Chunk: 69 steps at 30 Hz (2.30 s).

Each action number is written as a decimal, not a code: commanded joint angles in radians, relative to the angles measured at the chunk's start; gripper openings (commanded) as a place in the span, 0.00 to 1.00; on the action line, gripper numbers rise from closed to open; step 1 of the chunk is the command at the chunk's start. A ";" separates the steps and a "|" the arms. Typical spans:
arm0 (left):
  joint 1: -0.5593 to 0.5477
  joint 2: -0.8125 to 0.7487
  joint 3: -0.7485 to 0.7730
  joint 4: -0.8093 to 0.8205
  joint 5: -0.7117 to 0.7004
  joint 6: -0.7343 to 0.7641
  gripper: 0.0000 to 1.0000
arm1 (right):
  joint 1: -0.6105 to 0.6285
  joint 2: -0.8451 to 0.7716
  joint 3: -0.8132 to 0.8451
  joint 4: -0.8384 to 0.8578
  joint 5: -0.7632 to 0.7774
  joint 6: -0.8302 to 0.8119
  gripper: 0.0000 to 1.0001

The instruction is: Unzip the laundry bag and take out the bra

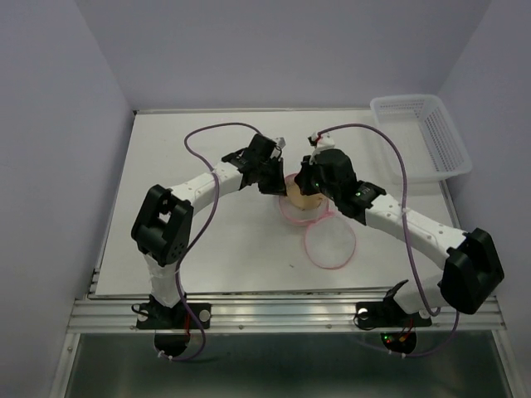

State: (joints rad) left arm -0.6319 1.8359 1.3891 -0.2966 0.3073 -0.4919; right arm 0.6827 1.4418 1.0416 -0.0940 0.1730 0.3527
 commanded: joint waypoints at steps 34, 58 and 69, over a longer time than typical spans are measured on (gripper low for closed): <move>0.120 -0.058 -0.098 0.031 0.029 -0.039 0.00 | -0.739 0.149 0.673 -0.133 0.286 -0.322 0.01; 0.136 -0.323 0.036 -0.133 -0.229 -0.027 0.99 | -0.842 -0.038 0.427 -0.380 0.046 -0.103 1.00; 0.187 -0.706 -0.223 -0.303 -0.712 -0.249 0.99 | -0.842 -0.414 -0.062 -0.458 -0.085 0.074 1.00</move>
State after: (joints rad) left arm -0.4759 1.2369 1.2629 -0.5171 -0.1967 -0.6518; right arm -0.1623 1.1278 1.1015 -0.5209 0.1337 0.3321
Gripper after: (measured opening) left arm 0.990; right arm 0.995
